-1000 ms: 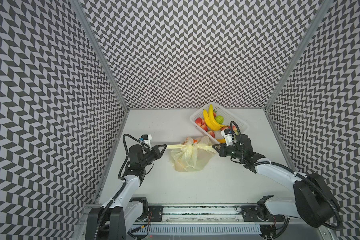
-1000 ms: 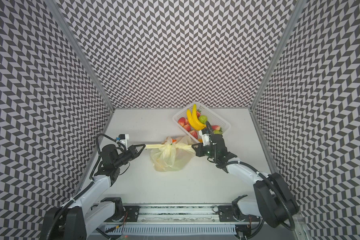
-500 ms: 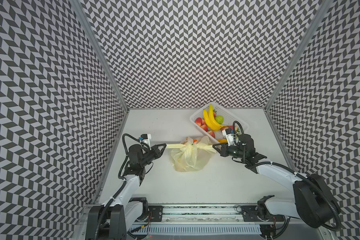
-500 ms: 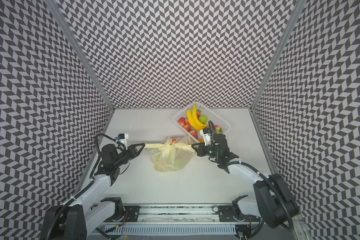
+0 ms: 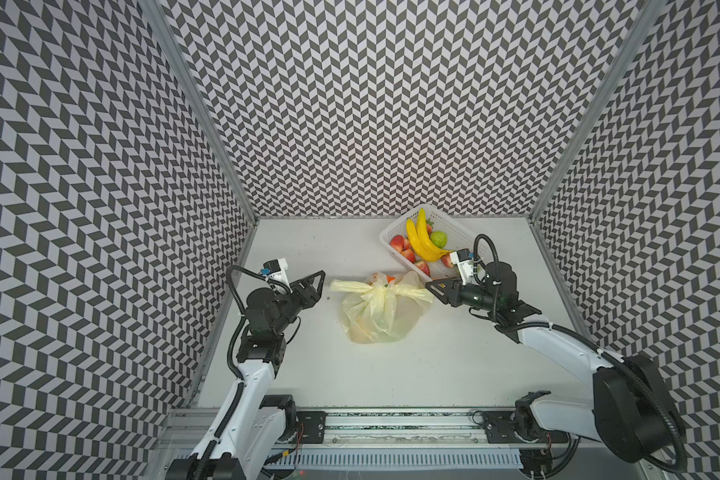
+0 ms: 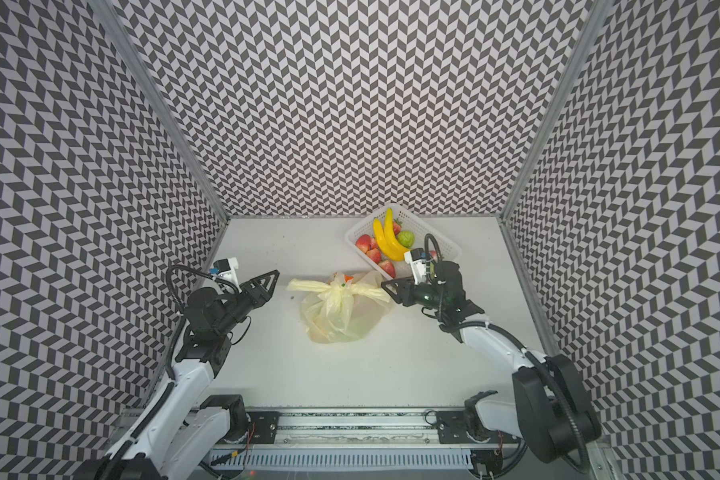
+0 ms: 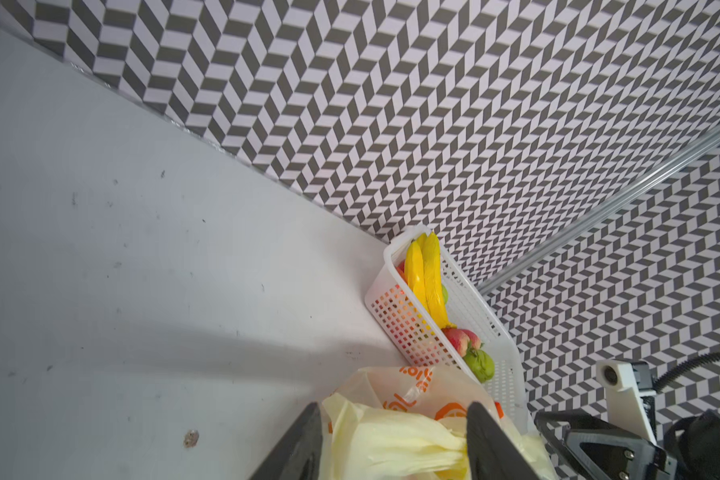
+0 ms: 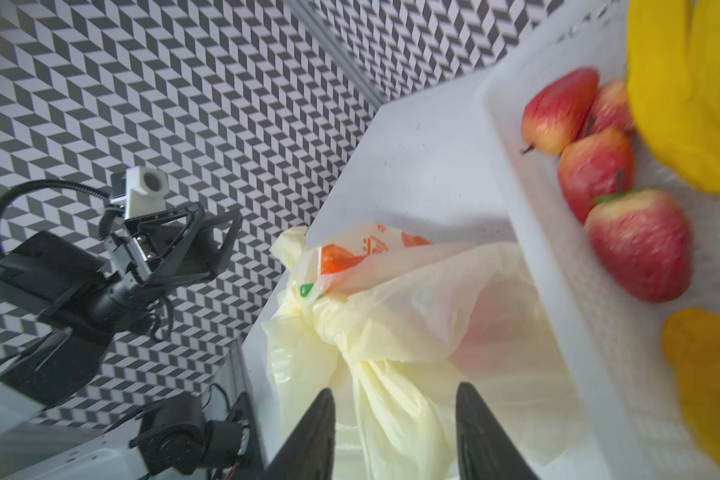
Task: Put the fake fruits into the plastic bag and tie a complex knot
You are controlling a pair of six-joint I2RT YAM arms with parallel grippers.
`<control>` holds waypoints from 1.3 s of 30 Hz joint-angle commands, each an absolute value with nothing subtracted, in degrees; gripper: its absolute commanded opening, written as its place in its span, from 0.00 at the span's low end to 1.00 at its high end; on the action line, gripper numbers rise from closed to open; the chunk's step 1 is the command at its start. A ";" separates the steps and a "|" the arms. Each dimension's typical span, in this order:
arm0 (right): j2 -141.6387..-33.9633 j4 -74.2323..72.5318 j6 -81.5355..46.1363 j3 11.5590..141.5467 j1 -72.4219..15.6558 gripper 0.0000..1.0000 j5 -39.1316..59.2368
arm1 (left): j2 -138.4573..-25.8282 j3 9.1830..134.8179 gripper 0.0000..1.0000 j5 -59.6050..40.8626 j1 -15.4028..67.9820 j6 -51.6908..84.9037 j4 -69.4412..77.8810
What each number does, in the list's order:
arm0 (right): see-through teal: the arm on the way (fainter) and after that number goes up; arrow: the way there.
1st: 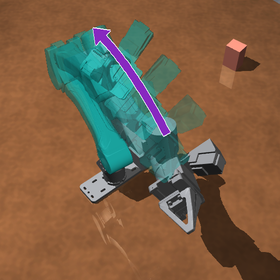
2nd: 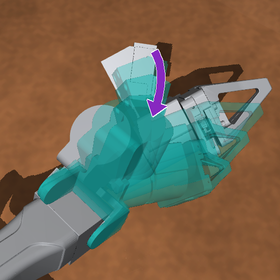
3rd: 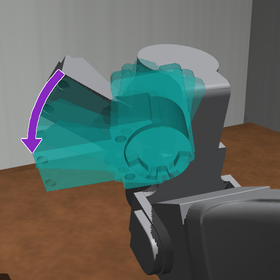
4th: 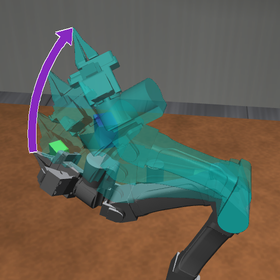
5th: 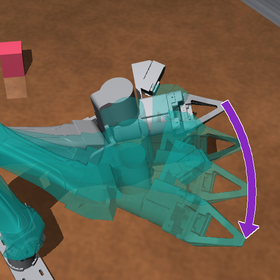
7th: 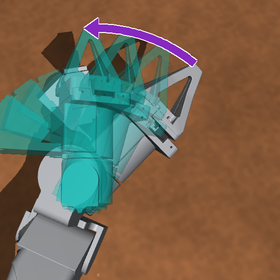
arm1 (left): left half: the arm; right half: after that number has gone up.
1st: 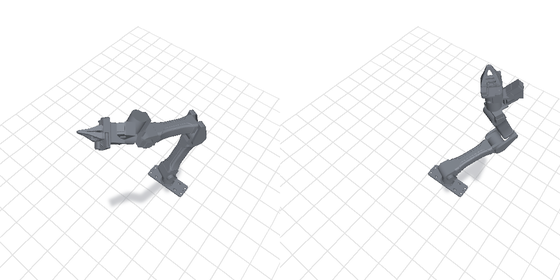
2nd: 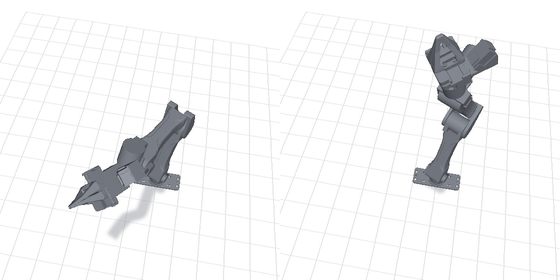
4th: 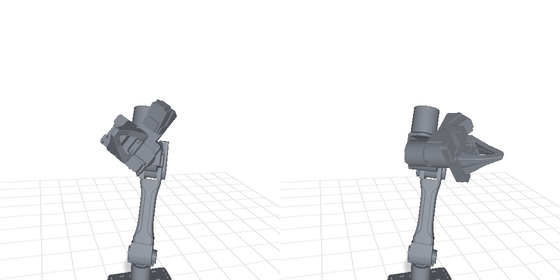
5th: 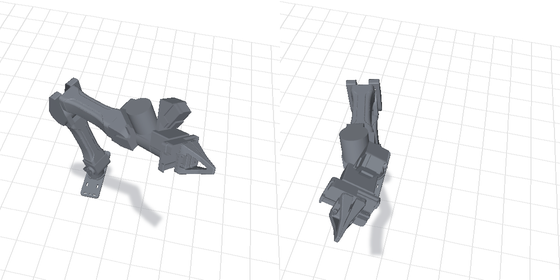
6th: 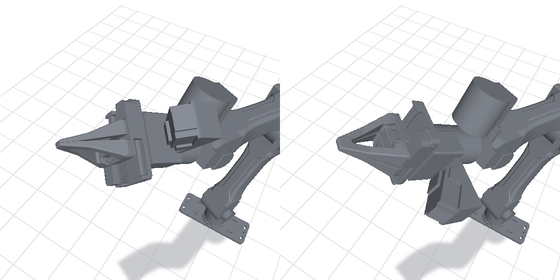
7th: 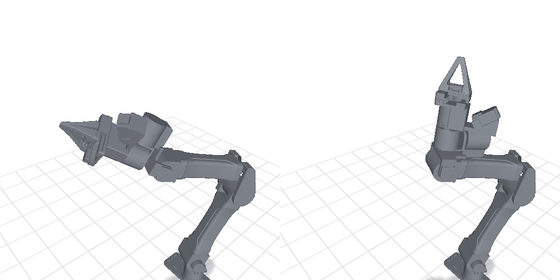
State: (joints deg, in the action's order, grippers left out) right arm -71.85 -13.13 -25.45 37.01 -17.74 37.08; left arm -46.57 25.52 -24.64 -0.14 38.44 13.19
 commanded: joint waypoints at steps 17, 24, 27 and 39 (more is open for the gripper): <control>-49.11 -2.31 -15.82 37.60 -5.57 1.00 11.99 | -34.22 37.15 1.00 -2.99 -1.40 23.35 -1.59; -43.07 -7.84 -14.61 30.96 -3.26 1.00 -2.75 | -34.31 31.38 1.00 9.56 -1.49 20.50 5.23; -42.10 -12.67 -14.16 25.30 -2.74 1.00 -7.97 | -34.80 25.84 1.00 13.47 -1.49 19.64 11.76; -46.05 -31.83 -11.55 8.10 -2.58 1.00 -15.63 | -39.70 19.33 1.00 18.15 -1.52 18.54 20.41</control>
